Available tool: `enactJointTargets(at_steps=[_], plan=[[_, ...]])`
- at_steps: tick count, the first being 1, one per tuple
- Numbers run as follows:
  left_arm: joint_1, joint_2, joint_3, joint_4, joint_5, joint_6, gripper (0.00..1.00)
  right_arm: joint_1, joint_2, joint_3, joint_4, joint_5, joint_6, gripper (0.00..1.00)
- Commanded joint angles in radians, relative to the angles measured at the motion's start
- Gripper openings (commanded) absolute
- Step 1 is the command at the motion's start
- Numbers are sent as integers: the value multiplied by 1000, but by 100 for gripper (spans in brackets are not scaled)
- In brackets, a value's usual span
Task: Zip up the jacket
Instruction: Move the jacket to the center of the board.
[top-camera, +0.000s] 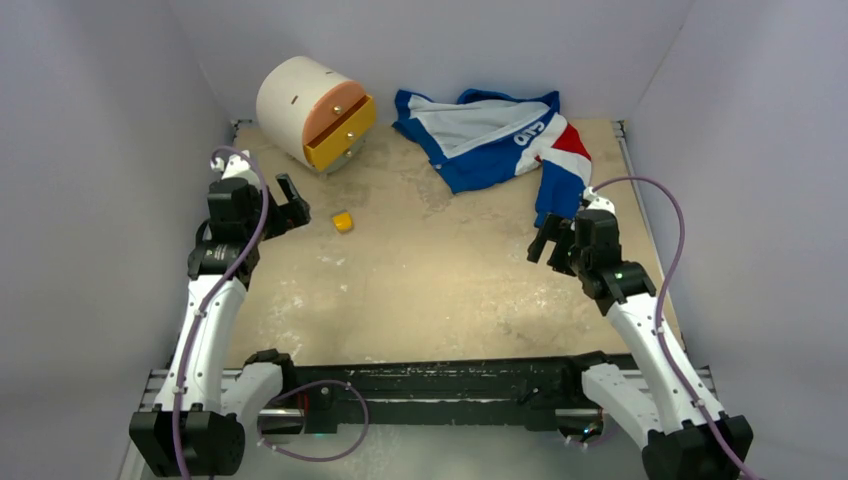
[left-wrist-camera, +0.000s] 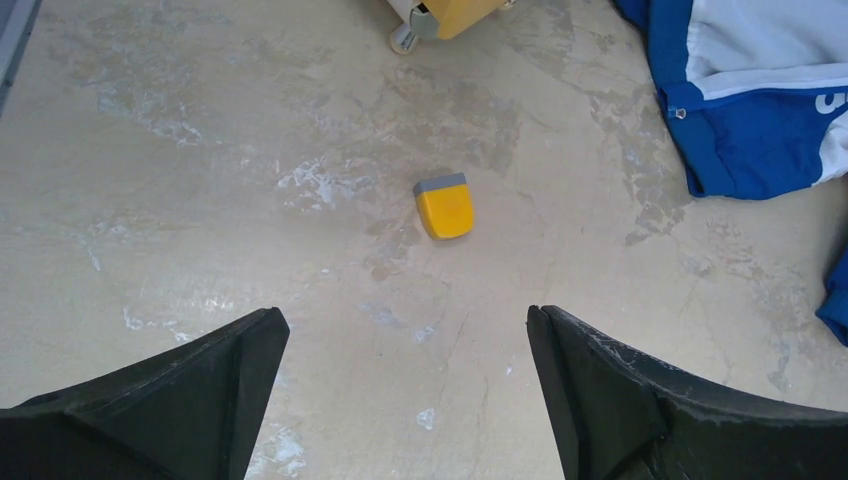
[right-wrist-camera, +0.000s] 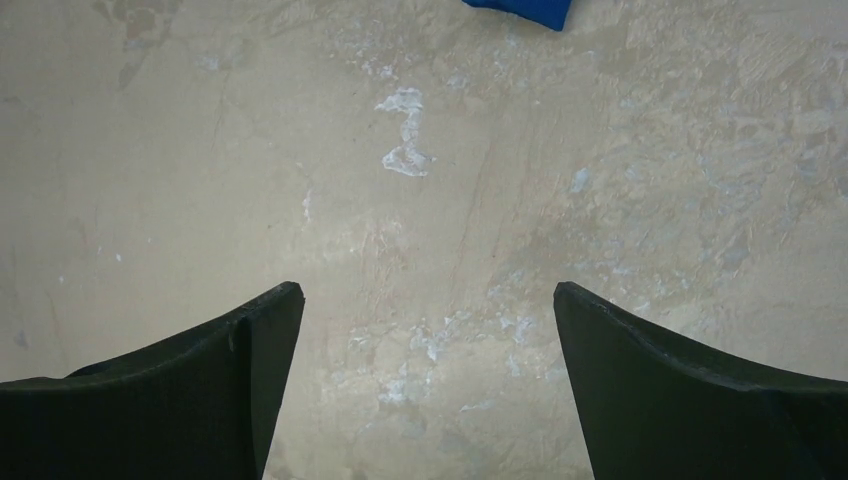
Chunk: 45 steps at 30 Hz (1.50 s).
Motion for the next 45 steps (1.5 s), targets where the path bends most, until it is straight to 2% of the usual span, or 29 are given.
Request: enactJointTargets(at_steps=[1, 8, 12, 17, 20, 23, 28, 31, 37, 40, 45], plan=[[4, -14, -8, 11, -27, 26, 100, -1, -18, 58, -20, -31, -31, 99], [3, -15, -5, 2, -40, 23, 100, -1, -20, 65, 18, -90, 10, 99], [6, -10, 1, -17, -72, 11, 100, -1, 95, 143, 22, -158, 29, 99], [7, -14, 3, -22, -80, 3, 100, -1, 271, 305, 10, -162, 30, 99], [13, -18, 7, -43, -153, -30, 100, -16, 369, 406, 7, -145, 55, 99], [20, -16, 15, -66, -201, -49, 100, -66, 452, 447, 87, -202, 85, 98], [22, -14, 15, -51, -129, -36, 100, -87, 683, 615, 120, -212, 102, 96], [22, -15, 13, -44, -98, -31, 100, -87, 830, 734, 124, -223, 114, 99], [23, -37, 5, -38, -89, -30, 100, -87, 1080, 891, 217, -267, 195, 99], [25, -69, 1, -29, -96, -31, 99, -87, 1208, 1026, 227, -291, 208, 99], [29, -113, -21, 1, -82, -28, 99, -84, 1455, 1317, 111, -318, 197, 99]])
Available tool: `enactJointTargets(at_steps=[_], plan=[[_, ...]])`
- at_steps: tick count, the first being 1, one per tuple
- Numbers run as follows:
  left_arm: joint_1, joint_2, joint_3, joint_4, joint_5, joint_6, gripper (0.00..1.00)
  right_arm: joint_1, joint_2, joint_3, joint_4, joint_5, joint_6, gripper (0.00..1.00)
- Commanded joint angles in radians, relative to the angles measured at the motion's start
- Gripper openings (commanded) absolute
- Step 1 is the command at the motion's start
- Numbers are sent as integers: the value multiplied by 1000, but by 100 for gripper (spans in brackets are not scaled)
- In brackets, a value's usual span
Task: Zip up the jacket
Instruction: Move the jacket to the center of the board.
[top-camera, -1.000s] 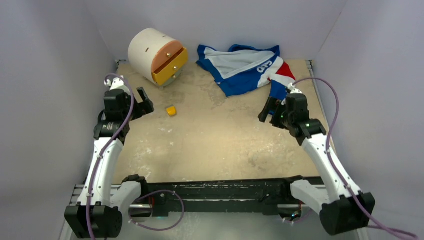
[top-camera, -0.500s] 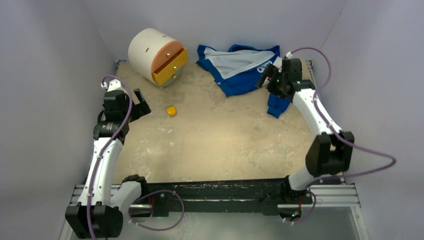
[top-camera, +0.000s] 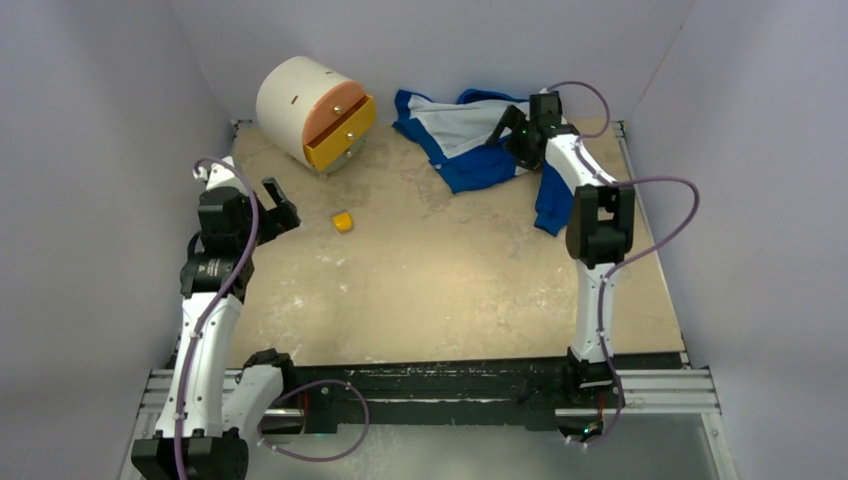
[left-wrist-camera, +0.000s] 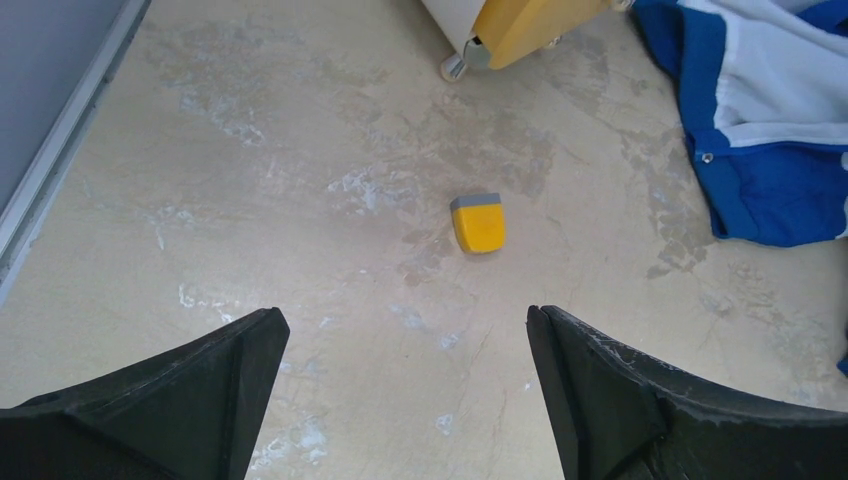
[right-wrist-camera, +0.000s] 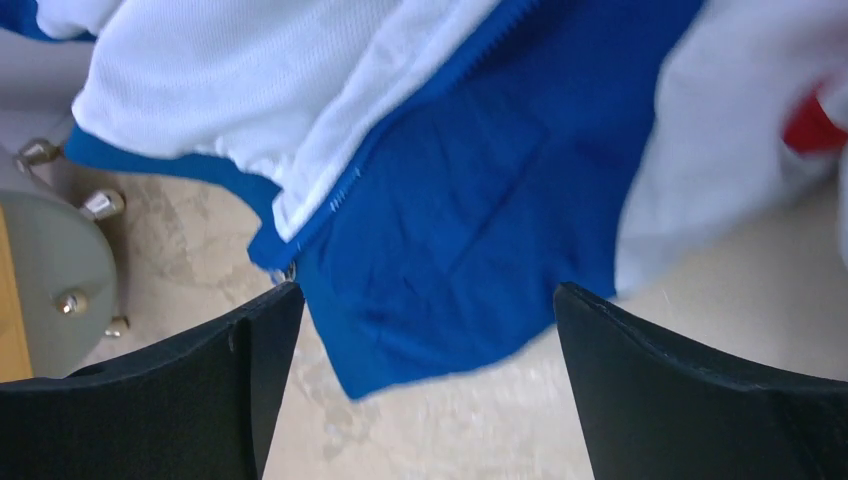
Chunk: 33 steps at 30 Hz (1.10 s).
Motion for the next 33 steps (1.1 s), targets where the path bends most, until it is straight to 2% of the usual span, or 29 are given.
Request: enactJointTargets(at_steps=[1, 7, 13, 15, 17, 20, 25, 27, 28, 33], plan=[[12, -38, -14, 53, 16, 1, 100, 6, 138, 235, -81, -64, 19, 99], [20, -21, -12, 54, 41, 2, 99, 6, 332, 473, -164, -82, 23, 99], [28, -6, -13, 63, 64, 3, 98, 15, 417, 505, -108, -141, 25, 98], [34, 3, -13, 71, 75, 3, 98, 24, 442, 512, -108, -158, 24, 94], [42, 12, -14, 75, 98, 2, 98, 27, 454, 490, -103, -178, 22, 85], [49, 24, -13, 73, 113, 2, 97, 28, 405, 350, -36, -174, 17, 61], [51, 32, -14, 74, 118, 4, 96, 48, 176, -63, 199, -124, -13, 18], [52, 33, -15, 78, 118, 5, 96, 51, 72, -217, 264, -116, -14, 5], [53, 35, -15, 79, 118, 5, 96, 50, 16, -288, 284, -116, -14, 0], [55, 47, -17, 78, 128, 7, 95, 49, -270, -639, 290, -100, -11, 0]])
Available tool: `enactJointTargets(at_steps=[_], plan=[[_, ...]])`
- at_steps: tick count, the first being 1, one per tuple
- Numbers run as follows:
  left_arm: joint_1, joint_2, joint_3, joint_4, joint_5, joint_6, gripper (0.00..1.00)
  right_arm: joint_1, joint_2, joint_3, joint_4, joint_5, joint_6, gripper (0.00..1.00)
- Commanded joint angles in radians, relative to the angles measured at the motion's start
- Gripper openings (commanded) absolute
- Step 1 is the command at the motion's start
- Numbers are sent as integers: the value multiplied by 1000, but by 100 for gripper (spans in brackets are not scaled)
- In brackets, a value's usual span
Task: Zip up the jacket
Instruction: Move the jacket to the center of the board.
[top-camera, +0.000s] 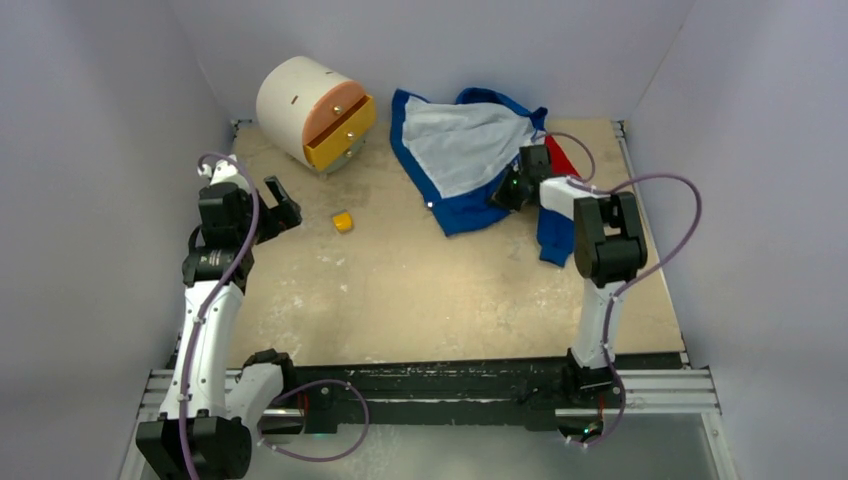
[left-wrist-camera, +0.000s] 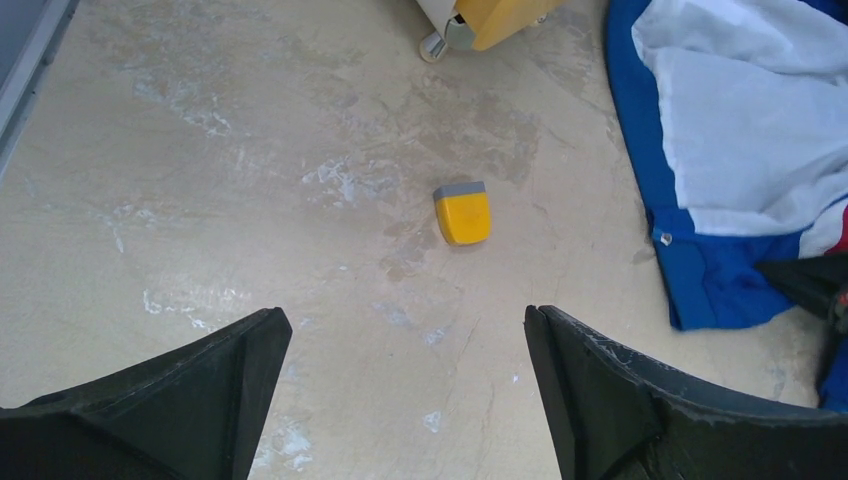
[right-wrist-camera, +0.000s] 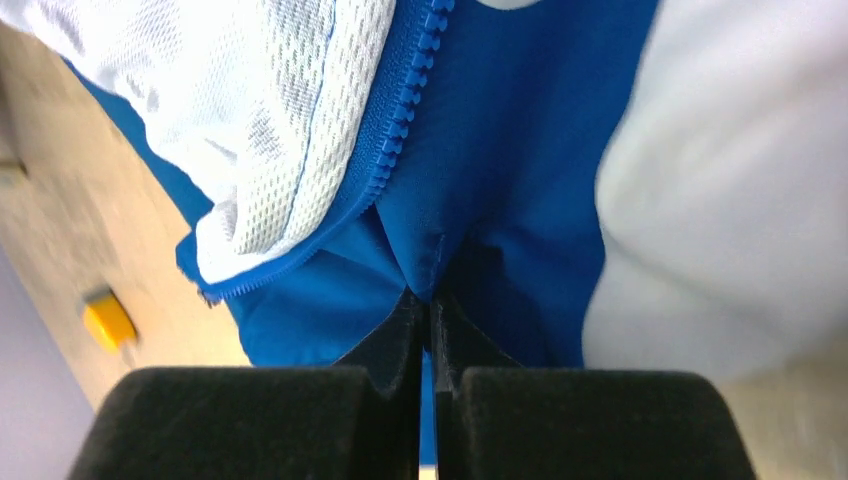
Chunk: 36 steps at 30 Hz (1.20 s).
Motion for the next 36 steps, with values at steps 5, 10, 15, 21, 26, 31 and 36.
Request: enactJointTargets(at_steps=[5, 10, 15, 21, 26, 31, 36], plan=[[9, 21, -1, 39, 38, 9, 95, -36, -457, -539, -25, 70, -17, 0], [9, 22, -5, 38, 43, 10, 94, -141, -755, -743, -161, 195, -24, 0], [9, 23, -6, 42, 49, 9, 94, -213, -1052, -787, -286, 321, -15, 0], [9, 31, -5, 48, 62, 11, 94, -209, -1084, -548, -341, 272, -77, 65], [9, 23, -8, 46, 54, 12, 94, -144, -1033, -404, -346, 267, -68, 83], [9, 27, -7, 47, 53, 11, 94, 38, -861, -267, -312, 252, -42, 87], [9, 23, -10, 40, 64, 12, 93, 201, -617, -117, -248, 226, 11, 90]])
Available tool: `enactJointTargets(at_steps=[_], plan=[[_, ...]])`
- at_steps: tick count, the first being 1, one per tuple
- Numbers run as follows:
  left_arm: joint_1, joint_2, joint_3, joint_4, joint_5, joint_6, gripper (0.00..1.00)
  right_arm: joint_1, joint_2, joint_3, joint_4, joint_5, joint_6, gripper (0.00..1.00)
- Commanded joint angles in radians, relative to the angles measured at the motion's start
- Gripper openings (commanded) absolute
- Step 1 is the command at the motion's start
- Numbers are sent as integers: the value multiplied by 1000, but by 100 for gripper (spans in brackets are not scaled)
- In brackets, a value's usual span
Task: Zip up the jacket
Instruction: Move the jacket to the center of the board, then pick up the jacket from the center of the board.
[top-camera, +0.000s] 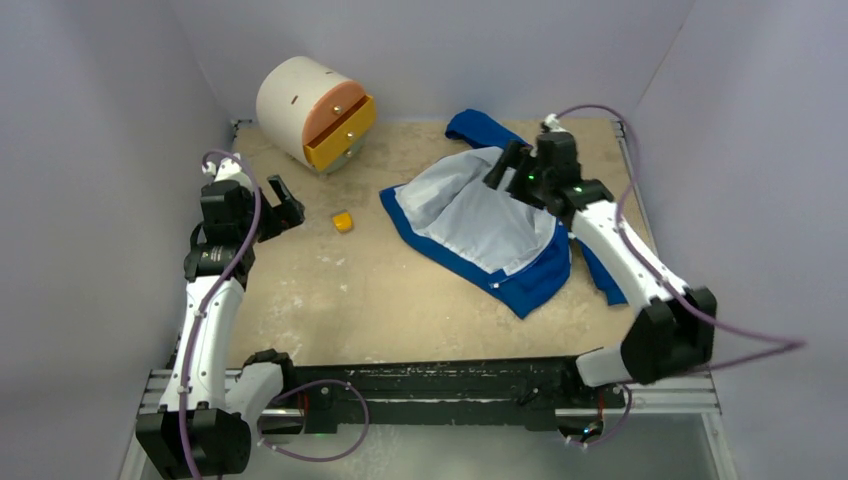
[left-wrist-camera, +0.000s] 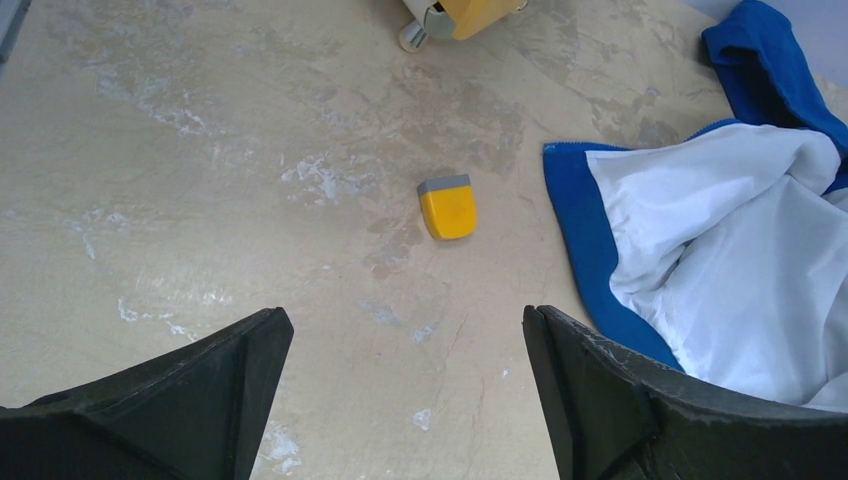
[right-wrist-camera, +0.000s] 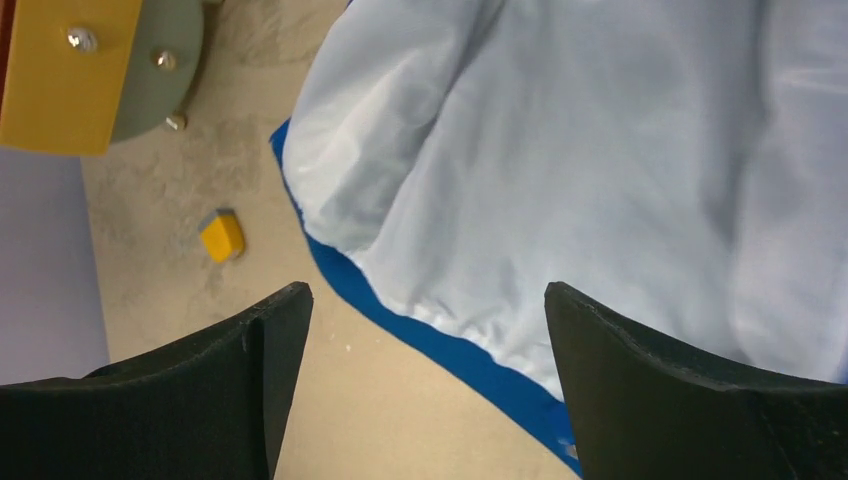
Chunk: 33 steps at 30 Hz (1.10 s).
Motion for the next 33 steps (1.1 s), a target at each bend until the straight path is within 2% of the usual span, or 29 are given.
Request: enactJointTargets(at_steps=[1, 5, 11, 21, 25, 27, 30, 32, 33], plan=[[8, -10, -11, 22, 21, 11, 93, 123, 215, 164, 36, -29, 47, 90], [8, -11, -12, 26, 28, 12, 93, 205, 440, 377, -1, -1, 32, 91], [8, -4, -11, 30, 47, 10, 93, 252, 755, 714, -150, 34, -3, 91], [8, -9, -11, 34, 95, 7, 93, 299, 1090, 1106, -319, 159, -68, 91], [8, -26, -15, 40, 115, 4, 93, 308, 1200, 1215, -368, 228, -102, 89], [8, -31, -18, 44, 126, 3, 93, 308, 1228, 1225, -370, 246, -106, 79], [8, -29, -19, 48, 141, 1, 93, 311, 1201, 1163, -319, 252, -115, 51], [8, -27, -18, 47, 147, -2, 93, 312, 1162, 1088, -273, 250, -112, 28], [8, -28, -18, 47, 149, -3, 93, 313, 1140, 1058, -248, 242, -111, 20]])
